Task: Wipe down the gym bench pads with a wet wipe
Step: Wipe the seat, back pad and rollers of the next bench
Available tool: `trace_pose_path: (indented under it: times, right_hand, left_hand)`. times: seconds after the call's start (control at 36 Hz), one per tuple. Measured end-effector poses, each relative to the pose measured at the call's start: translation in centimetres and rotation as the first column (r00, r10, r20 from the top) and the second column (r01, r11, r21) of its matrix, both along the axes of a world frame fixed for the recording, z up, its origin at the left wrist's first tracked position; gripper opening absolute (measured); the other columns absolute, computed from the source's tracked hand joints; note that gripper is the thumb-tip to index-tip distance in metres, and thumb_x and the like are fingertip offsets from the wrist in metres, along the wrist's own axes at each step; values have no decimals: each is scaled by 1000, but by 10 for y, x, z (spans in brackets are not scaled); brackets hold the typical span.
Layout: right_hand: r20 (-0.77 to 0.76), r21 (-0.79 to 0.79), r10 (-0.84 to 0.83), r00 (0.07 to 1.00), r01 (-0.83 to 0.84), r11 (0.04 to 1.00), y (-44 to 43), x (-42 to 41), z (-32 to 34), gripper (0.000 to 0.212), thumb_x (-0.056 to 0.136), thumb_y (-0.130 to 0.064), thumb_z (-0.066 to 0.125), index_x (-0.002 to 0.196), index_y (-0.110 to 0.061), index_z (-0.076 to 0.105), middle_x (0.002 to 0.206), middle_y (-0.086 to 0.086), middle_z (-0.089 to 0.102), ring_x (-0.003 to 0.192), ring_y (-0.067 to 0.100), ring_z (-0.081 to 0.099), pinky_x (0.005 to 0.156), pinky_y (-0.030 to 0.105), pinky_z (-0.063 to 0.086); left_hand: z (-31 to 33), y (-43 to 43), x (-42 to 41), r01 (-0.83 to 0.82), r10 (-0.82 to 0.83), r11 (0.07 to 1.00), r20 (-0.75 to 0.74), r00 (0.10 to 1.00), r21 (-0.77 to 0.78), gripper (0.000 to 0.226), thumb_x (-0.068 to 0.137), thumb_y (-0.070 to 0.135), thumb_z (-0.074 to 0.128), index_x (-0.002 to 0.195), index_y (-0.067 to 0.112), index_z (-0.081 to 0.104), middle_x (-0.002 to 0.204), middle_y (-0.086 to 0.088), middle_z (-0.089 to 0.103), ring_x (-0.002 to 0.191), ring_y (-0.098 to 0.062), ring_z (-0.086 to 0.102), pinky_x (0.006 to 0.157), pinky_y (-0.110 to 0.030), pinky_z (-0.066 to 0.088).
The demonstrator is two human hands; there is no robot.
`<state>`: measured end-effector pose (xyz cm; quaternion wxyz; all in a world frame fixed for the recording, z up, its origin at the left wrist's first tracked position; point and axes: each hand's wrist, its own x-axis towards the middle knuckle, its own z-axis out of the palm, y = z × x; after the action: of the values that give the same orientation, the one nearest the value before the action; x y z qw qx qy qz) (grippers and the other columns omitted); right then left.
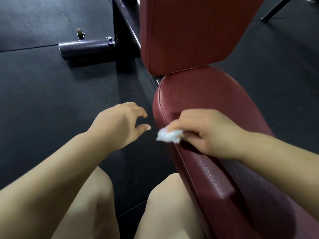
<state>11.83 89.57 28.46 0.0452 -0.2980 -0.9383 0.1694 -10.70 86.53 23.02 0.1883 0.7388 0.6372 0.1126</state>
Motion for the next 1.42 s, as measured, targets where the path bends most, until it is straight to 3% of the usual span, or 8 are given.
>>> trace_pose_path:
  times: [0.31, 0.47, 0.67, 0.78, 0.89, 1.08, 1.19, 1.42]
  right_hand:
    - [-96, 194, -192, 977, 207, 959, 23, -41, -7, 18, 84, -22, 52, 89, -13, 68, 75, -2, 50, 69, 23, 54, 59, 37, 45]
    - [243, 68, -19, 970, 2, 998, 17, -49, 11, 9, 86, -17, 57, 84, -21, 64, 80, -7, 49, 77, 18, 53, 65, 39, 46]
    - [345, 376, -19, 938, -120, 919, 52, -100, -3, 6, 80, -9, 67, 76, -7, 62, 82, 6, 44, 70, 28, 46, 53, 33, 34]
    - [652, 402, -89, 753, -244, 883, 60, -125, -13, 16, 92, -8, 48, 100, -8, 62, 111, 9, 55, 105, 30, 46, 68, 33, 33]
    - [719, 358, -71, 691, -281, 891, 58, -128, -11, 23, 90, -14, 51, 70, -19, 43, 101, 4, 64, 90, 27, 55, 71, 34, 33]
    - [831, -31, 306, 464, -511, 859, 3, -94, -15, 13, 89, -16, 49, 90, -26, 56, 100, -4, 64, 100, 20, 59, 111, 41, 24]
    - [760, -43, 340, 553, -480, 876, 3, -78, -15, 23, 91, -17, 48, 104, -27, 64, 104, -2, 64, 103, 19, 60, 113, 33, 20]
    - [480, 320, 287, 829, -470, 823, -17, -64, -18, 19, 47, 5, 65, 46, -10, 54, 48, 6, 46, 41, 24, 47, 80, 42, 55]
  left_hand:
    - [-6, -6, -3, -5, 2, 999, -67, 998, -41, 39, 87, 52, 54, 119, 30, 59, 115, 14, 55, 99, -13, 55, 78, -32, 48]
    - [-11, -13, -22, -12, -3, 996, -160, 987, -93, 38, 89, 54, 49, 121, 32, 56, 118, 15, 54, 101, -13, 55, 75, -28, 45]
    - [-13, -19, -38, -20, -8, 991, -200, 980, -135, 39, 90, 55, 46, 122, 32, 54, 119, 16, 52, 106, -14, 54, 81, -32, 47]
    - [-11, -21, -45, -28, 1, 992, -207, 978, -124, 40, 90, 55, 47, 122, 32, 53, 120, 16, 52, 105, -13, 54, 78, -30, 46]
    - [-11, -20, -51, -31, 9, 994, -208, 978, -101, 39, 91, 54, 47, 123, 32, 53, 121, 15, 52, 106, -14, 54, 78, -29, 46]
    - [-2, -29, -50, -17, -20, 983, -194, 981, -183, 36, 92, 52, 46, 120, 31, 54, 108, 14, 51, 100, -15, 55, 71, -29, 43]
    - [15, -40, -46, 26, -96, 963, -254, 962, -267, 36, 92, 52, 44, 118, 29, 54, 111, 11, 53, 101, -17, 56, 76, -34, 49]
    - [55, -68, -39, 56, -157, 926, -246, 957, -374, 33, 92, 49, 46, 114, 26, 55, 110, 7, 54, 102, -20, 56, 76, -34, 49]
